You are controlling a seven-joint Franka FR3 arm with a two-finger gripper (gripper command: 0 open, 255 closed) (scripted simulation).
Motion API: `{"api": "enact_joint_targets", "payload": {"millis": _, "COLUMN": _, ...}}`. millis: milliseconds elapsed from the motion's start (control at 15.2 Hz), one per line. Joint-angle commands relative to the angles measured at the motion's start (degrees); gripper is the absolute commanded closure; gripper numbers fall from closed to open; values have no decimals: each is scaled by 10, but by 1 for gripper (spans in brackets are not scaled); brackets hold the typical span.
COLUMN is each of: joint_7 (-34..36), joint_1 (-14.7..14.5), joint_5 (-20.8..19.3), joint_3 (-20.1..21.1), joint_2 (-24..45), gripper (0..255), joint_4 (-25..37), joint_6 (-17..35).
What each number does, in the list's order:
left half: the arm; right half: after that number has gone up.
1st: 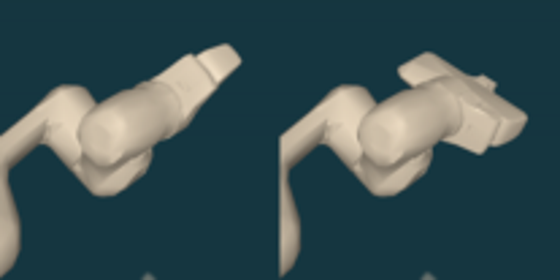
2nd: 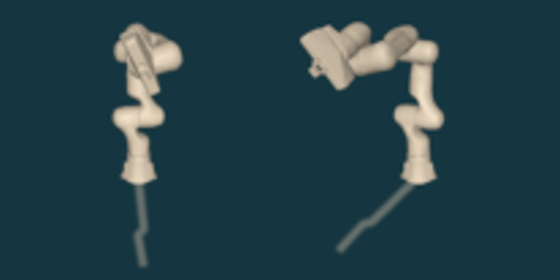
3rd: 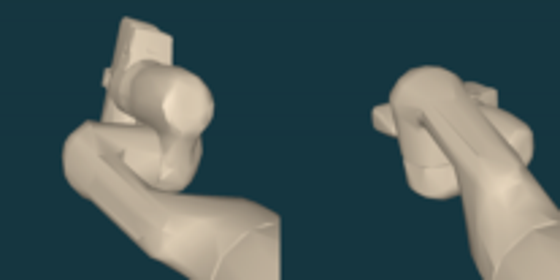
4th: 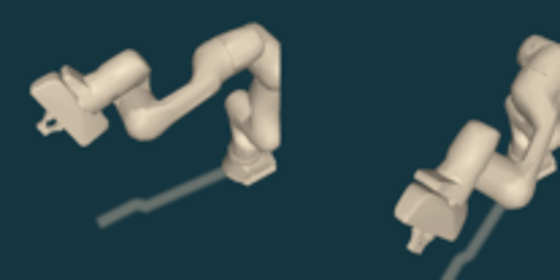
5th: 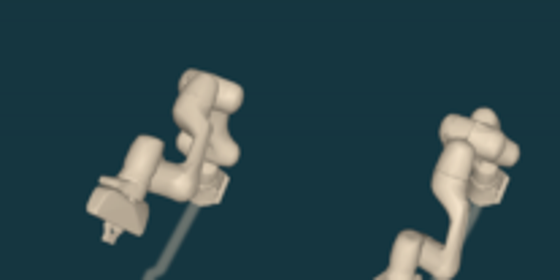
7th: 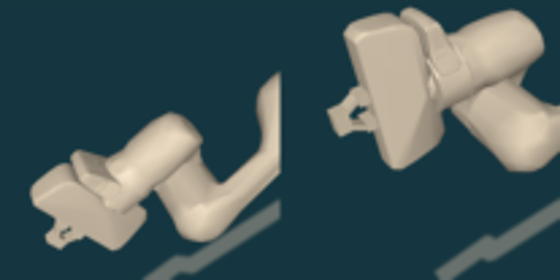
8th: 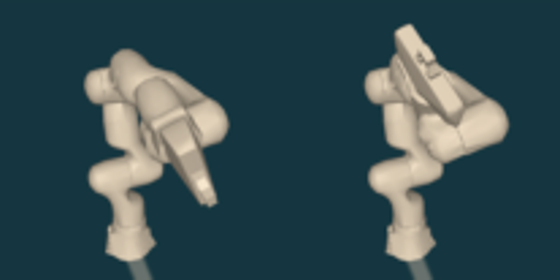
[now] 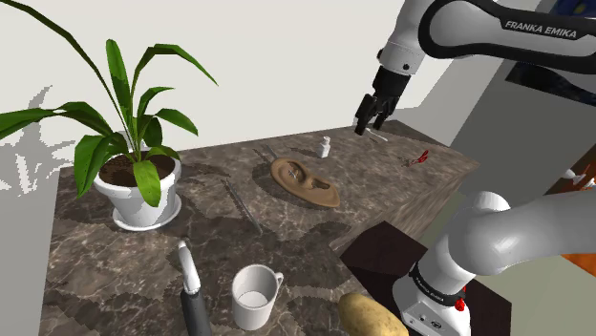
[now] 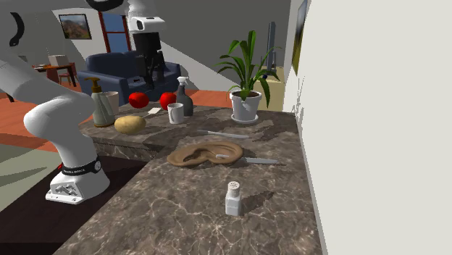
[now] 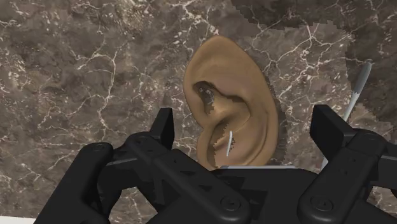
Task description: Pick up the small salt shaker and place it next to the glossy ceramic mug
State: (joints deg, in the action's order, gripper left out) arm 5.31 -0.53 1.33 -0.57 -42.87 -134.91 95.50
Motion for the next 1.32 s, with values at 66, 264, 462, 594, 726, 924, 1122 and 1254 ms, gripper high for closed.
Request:
{"api": "enact_joint_targets", "payload": {"millis": 66, "joint_7": -11, "joint_1": 3, "joint_5": -5, "joint_3": -8, "joint_2": 14, "gripper": 0, "joint_4": 0, "joint_6": 12}}
{"api": "enact_joint_targets", "payload": {"millis": 264, "joint_7": -44, "joint_1": 10, "joint_5": -20, "joint_3": -34, "joint_2": 59, "gripper": 0, "joint_4": 5, "joint_6": 49}}
{"api": "enact_joint_targets", "payload": {"millis": 462, "joint_7": -76, "joint_1": 16, "joint_5": -31, "joint_3": -58, "joint_2": 108, "gripper": 0, "joint_4": 16, "joint_6": 84}}
{"api": "enact_joint_targets", "payload": {"millis": 594, "joint_7": -98, "joint_1": 19, "joint_5": -36, "joint_3": -73, "joint_2": 144, "gripper": 0, "joint_4": 28, "joint_6": 106}}
{"api": "enact_joint_targets", "payload": {"millis": 726, "joint_7": -119, "joint_1": 22, "joint_5": -38, "joint_3": -89, "joint_2": 181, "gripper": 0, "joint_4": 42, "joint_6": 126}}
{"api": "enact_joint_targets", "payload": {"millis": 924, "joint_7": -152, "joint_1": 26, "joint_5": -38, "joint_3": -110, "joint_2": 240, "gripper": 0, "joint_4": 70, "joint_6": 154}}
{"api": "enact_joint_targets", "payload": {"millis": 1122, "joint_7": -186, "joint_1": 30, "joint_5": -32, "joint_3": -130, "joint_2": 301, "gripper": 0, "joint_4": 104, "joint_6": 178}}
{"api": "enact_joint_targets", "payload": {"millis": 1254, "joint_7": -209, "joint_1": 33, "joint_5": -25, "joint_3": -141, "joint_2": 343, "gripper": 0, "joint_4": 130, "joint_6": 191}}
